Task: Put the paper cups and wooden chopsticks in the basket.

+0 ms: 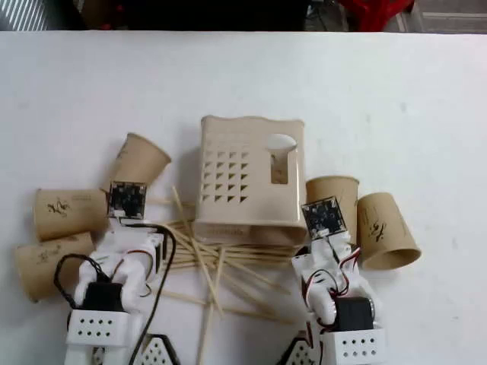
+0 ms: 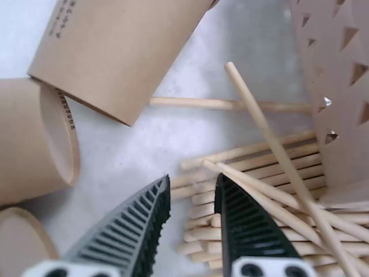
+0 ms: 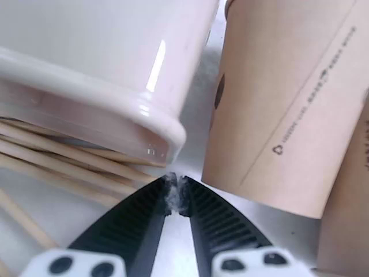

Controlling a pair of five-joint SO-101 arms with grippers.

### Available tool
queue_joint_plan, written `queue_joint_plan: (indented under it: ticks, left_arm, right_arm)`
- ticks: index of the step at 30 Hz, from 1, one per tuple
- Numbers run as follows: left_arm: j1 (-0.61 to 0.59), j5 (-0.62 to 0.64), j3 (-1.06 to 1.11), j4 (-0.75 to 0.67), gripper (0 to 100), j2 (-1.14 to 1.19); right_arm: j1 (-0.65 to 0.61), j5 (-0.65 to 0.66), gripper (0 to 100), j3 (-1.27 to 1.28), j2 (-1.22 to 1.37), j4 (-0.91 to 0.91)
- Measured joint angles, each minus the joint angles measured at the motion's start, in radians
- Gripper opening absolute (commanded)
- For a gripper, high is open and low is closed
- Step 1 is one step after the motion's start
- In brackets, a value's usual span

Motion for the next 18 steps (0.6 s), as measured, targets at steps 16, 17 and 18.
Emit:
queue_joint_plan:
  ticks: [16, 17, 18]
  left_arm:
    - [0.0, 0.0, 0.0, 0.0, 14, 0.0]
    - [0.0, 0.0, 0.0, 0.0, 14, 0.0]
    - [0.0, 0.0, 0.0, 0.0, 14, 0.0]
  right_arm:
    - [-0.002, 0.0, 2.2, -0.012, 0.0, 0.021]
    - [-0.002, 0.0, 2.2, -0.018, 0.0, 0.006]
    - [-0.002, 0.0, 2.2, -0.026, 0.0, -0.015]
